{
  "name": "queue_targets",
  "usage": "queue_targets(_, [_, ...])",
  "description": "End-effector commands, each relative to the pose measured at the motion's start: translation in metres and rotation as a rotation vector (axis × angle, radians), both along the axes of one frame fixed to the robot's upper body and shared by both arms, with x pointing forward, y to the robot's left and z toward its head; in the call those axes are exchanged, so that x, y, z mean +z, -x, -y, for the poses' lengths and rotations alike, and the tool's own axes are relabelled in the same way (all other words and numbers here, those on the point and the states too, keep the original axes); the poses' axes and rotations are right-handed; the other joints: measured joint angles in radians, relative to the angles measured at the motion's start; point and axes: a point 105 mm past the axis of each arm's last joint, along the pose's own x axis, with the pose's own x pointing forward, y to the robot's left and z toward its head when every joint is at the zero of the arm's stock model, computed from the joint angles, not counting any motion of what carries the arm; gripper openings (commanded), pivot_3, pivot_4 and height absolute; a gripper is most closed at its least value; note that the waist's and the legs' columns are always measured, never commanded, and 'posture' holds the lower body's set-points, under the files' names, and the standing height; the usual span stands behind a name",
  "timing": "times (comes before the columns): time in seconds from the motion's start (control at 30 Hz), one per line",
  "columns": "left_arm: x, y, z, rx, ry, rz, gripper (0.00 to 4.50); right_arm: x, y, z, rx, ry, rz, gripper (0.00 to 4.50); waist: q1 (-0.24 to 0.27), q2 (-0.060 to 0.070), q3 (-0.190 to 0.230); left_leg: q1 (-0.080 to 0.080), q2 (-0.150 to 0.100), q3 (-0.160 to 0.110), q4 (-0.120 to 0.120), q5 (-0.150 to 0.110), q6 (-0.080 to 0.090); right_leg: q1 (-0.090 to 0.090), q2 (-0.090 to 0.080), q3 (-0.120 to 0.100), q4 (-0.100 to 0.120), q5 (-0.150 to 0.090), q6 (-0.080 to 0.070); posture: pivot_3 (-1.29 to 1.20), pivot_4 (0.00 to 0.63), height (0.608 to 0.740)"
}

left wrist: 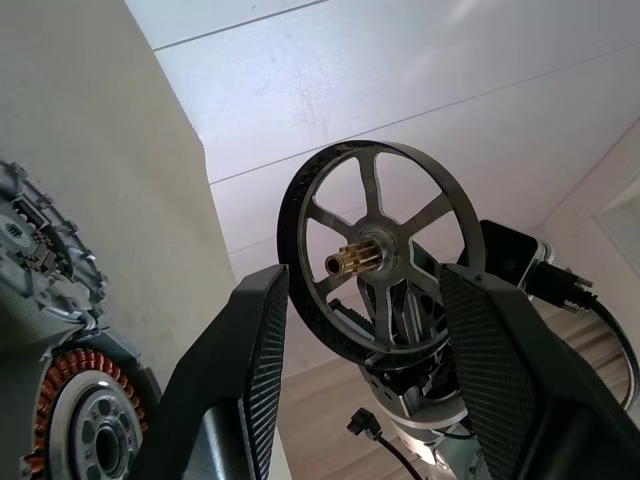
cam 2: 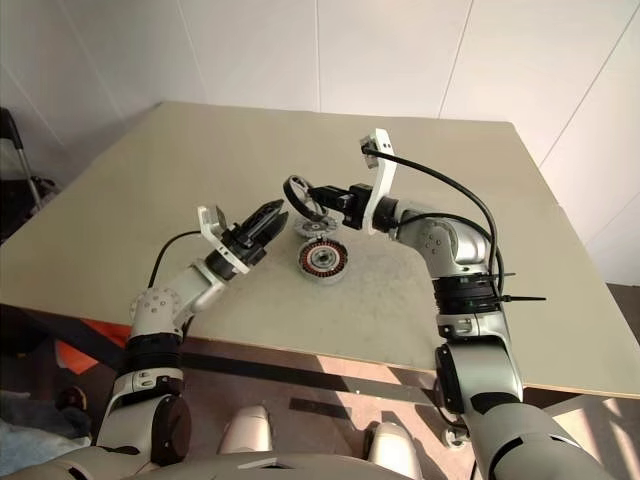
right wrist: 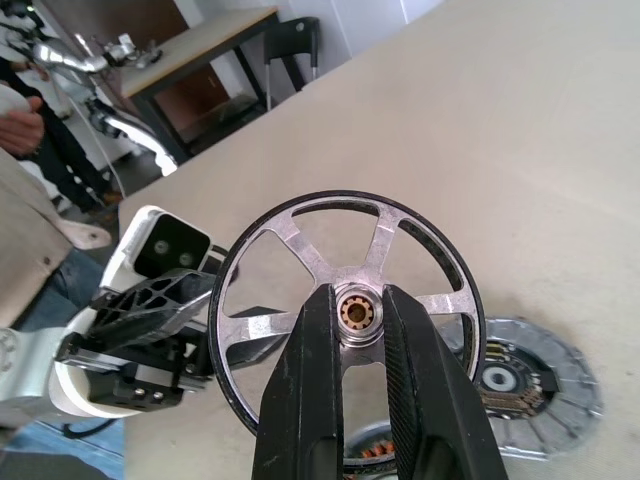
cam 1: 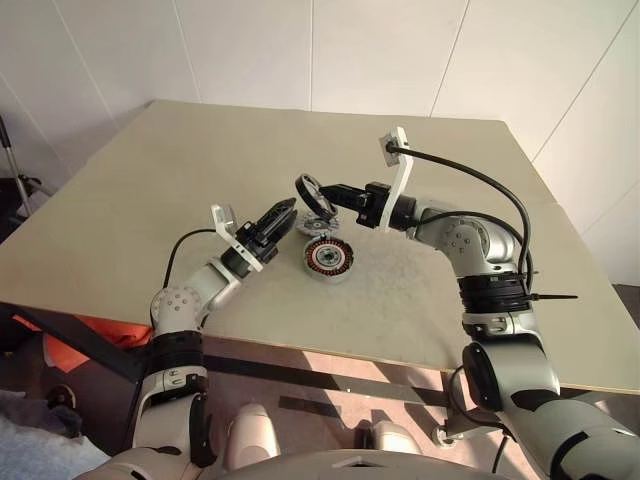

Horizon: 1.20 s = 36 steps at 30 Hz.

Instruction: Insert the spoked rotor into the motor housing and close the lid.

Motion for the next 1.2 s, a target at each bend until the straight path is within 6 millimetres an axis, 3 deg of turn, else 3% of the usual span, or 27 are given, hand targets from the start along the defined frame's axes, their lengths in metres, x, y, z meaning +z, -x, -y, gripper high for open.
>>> queue_targets(0.03, [0.011, 0.006, -0.004, -0.008, -0.027, 0.057, 2.50, 0.009, 0.003, 0.002, 0.003, 0.105, 0.121, 0.26, 0.000, 0.000, 0.000, 0.000, 0.000, 0.000, 0.000, 0.000, 0.000, 0.000, 0.000, 0.000, 0.000, 0.000, 0.000, 0.00, 0.000, 0.740])
queue_targets(0.13, [0.007, 0.007, -0.016, 0.019, -0.059, 0.049, 2.50, -0.006, 0.012, 0.001, 0.035, 0.211, 0.133, 0.26, 0.000, 0.000, 0.000, 0.000, 0.000, 0.000, 0.000, 0.000, 0.000, 0.000, 0.000, 0.000, 0.000, 0.000, 0.000, 0.00, 0.000, 0.740])
queue_targets(0.43, [0.004, 0.006, -0.033, 0.072, -0.094, 0.047, 2.50, -0.023, 0.027, -0.006, 0.080, 0.276, 0.118, 0.26, -0.003, 0.000, 0.000, 0.001, 0.000, 0.000, 0.001, -0.001, 0.002, 0.000, 0.000, 0.001, 0.001, 0.000, 0.000, 0.00, 0.000, 0.740])
queue_targets(0.93, [0.002, 0.004, -0.035, 0.093, -0.123, 0.045, 2.50, -0.058, 0.024, -0.006, 0.063, 0.345, 0.062, 0.26, -0.003, 0.000, 0.000, 0.001, 0.000, 0.000, 0.001, -0.001, 0.003, 0.000, 0.000, 0.001, 0.001, 0.000, 0.000, 0.00, 0.000, 0.740])
queue_targets(1.2, [0.000, 0.002, -0.033, 0.085, -0.143, 0.042, 2.50, -0.063, 0.023, -0.004, 0.053, 0.353, 0.061, 0.26, -0.003, 0.000, 0.000, 0.001, 0.000, 0.000, 0.001, -0.002, 0.003, 0.000, 0.000, 0.001, 0.001, 0.000, 0.000, 0.00, 0.000, 0.740])
